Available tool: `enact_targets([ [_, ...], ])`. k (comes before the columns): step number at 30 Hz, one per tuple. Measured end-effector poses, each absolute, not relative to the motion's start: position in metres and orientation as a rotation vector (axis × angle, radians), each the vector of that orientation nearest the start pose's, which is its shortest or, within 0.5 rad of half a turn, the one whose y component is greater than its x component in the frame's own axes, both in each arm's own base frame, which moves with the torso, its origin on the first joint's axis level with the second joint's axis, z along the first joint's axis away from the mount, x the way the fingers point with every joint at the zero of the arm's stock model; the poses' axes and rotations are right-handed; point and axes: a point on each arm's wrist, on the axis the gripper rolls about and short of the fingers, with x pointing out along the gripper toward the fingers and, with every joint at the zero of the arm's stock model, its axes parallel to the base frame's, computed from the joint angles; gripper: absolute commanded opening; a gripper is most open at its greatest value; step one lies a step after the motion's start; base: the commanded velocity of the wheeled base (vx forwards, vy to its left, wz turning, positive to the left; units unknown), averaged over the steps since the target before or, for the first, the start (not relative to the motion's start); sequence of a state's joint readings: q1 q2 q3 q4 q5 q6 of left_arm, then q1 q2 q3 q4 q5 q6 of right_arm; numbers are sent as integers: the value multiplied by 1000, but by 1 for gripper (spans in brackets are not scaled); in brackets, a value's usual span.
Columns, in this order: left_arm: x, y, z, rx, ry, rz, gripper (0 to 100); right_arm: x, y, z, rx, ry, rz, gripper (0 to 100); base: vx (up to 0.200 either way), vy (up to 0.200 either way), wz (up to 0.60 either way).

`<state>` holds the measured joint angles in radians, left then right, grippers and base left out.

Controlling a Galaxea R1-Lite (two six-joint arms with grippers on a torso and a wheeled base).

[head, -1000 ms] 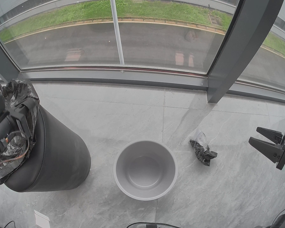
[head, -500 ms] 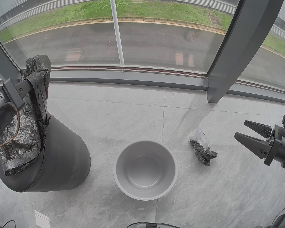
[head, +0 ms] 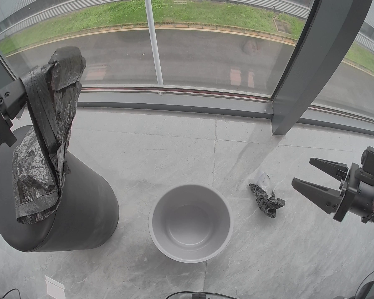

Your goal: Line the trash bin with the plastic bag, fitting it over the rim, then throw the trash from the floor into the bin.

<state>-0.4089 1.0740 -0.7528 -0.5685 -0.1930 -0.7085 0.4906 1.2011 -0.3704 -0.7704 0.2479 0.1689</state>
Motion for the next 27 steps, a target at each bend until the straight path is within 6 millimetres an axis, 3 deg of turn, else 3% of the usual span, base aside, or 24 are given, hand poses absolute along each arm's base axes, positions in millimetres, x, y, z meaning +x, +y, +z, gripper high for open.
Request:
enact_targets([
  [7,132,-65,328,-878,5,-731,0,156,127,204,131,122,727,100,0,0,0],
  [13,150,-77,340,-947,14,-707,0,167,160,206,110,127,702,100,0,0,0],
  [27,164,-119,356,-957,102,-821,0,176,201,191,68,188,741,100,0,0,0],
])
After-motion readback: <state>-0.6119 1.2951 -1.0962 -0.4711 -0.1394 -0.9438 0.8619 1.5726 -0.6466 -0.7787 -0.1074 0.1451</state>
